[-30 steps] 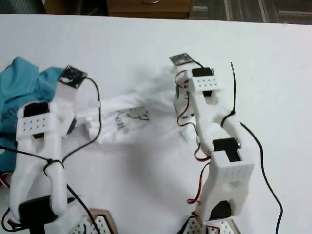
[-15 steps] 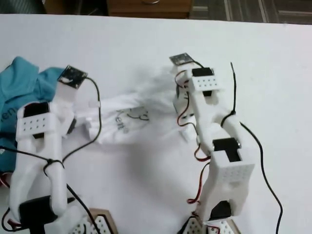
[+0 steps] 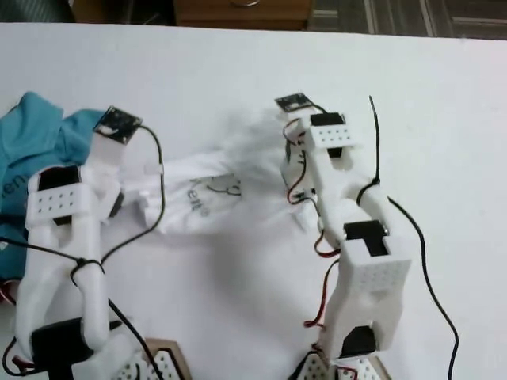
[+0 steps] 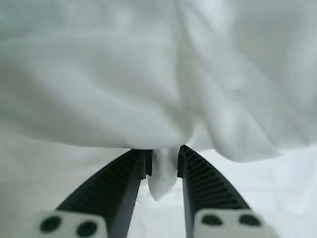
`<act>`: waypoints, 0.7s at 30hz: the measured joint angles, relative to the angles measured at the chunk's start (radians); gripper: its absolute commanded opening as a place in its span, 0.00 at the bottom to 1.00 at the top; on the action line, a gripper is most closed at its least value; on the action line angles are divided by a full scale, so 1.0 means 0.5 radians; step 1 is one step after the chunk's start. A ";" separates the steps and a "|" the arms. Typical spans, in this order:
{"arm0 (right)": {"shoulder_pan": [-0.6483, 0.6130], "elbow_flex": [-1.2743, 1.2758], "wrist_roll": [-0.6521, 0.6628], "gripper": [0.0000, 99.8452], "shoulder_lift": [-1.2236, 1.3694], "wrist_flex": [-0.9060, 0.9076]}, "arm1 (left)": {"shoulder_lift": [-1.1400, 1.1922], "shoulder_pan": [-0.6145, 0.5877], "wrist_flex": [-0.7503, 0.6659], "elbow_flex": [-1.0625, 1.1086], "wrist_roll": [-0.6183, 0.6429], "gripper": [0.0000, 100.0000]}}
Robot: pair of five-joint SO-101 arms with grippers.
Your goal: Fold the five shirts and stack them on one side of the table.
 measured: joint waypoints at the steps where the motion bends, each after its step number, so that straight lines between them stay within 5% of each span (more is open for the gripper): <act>1: 0.000 0.000 0.000 0.09 0.000 0.000 | 0.000 0.000 0.000 0.000 0.000 0.03; 21: 0.000 0.000 0.095 0.15 0.018 0.058 | 0.000 0.000 0.000 0.000 0.000 0.03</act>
